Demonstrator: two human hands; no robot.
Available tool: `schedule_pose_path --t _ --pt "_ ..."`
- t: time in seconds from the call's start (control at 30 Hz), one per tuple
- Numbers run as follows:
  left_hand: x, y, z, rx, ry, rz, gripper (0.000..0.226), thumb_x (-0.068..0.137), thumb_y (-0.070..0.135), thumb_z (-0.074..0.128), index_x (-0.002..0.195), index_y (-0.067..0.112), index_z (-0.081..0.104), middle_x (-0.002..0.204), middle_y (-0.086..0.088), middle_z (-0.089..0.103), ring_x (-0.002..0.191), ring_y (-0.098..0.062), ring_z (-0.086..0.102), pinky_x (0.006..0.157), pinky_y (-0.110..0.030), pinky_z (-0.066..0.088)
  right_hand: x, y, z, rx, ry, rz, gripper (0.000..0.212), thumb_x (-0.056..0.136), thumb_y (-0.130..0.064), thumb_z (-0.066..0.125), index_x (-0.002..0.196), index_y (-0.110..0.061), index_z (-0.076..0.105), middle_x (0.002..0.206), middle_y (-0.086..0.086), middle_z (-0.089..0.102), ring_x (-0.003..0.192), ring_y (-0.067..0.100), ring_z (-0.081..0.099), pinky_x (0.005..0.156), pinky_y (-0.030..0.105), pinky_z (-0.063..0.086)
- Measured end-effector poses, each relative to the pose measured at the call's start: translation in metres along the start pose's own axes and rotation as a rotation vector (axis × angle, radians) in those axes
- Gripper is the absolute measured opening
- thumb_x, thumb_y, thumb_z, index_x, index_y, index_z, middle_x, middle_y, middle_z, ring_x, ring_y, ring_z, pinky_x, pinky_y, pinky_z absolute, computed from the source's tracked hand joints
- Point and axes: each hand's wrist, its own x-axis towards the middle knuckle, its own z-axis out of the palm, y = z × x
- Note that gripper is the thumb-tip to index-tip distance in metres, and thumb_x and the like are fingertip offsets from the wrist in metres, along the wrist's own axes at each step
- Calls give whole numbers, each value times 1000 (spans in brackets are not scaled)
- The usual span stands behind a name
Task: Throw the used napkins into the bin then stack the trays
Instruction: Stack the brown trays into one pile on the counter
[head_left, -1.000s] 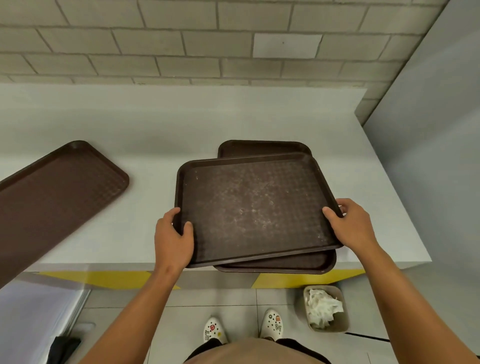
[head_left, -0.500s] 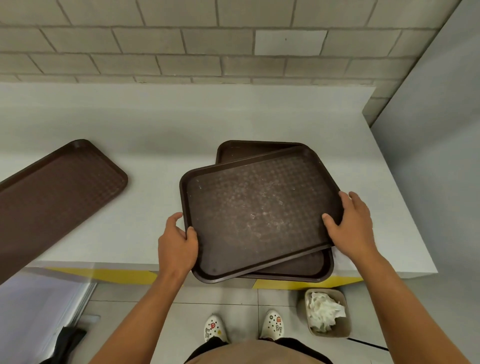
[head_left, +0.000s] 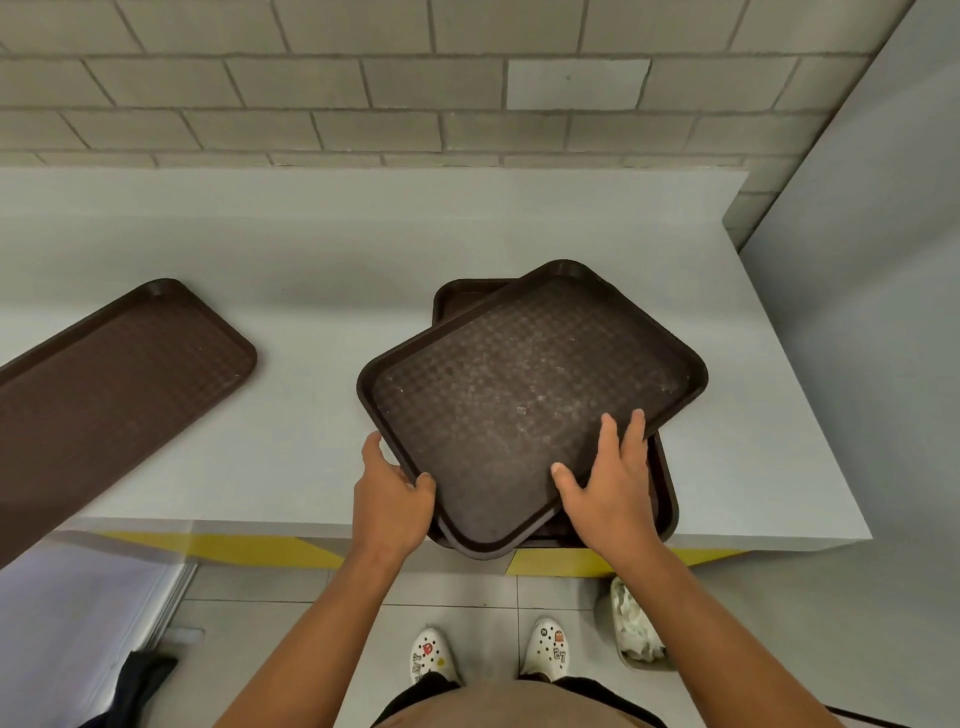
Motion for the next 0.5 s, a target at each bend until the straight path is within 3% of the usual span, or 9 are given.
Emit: schedule_pose_path --t 0.07,0.13,0.23,0.4,0.5 --pt "-1 -2 0 46 -9 30 79 90 21 70 153 18 23 85 12 57 76 -6 59 78 -28 49 0 -1 3 51 10 -6 84 97 -34 61 159 -15 7 166 2 -23 155 34 3 122 49 25" --pt "3 -6 -1 50 -4 56 83 85 31 75 151 23 25 110 6 60 97 -16 64 91 -35 54 2 -1 1 76 41 -19 81 98 -26 58 159 -15 6 165 -1 -24 154 33 12 119 48 33" --pt "12 -14 -3 99 12 92 85 84 40 74 151 24 25 145 -6 41 123 -27 54 105 -42 47 8 4 -9 73 76 -24 77 99 -19 56 159 -18 7 165 -4 -22 142 30 37 108 40 47" --pt "22 -12 -11 158 47 211 77 87 32 70 150 16 31 146 -8 39 134 -24 42 109 -36 38 23 21 -32 18 71 -73 67 102 -11 50 159 -21 16 168 -3 -13 126 31 54 96 36 50" --pt "26 -11 -11 221 10 199 74 92 30 66 153 12 29 151 -9 38 138 -26 39 114 -39 36 30 27 -40 -34 60 -114 63 103 -10 47 158 -21 20 169 -4 -9 134 29 49 103 39 48"
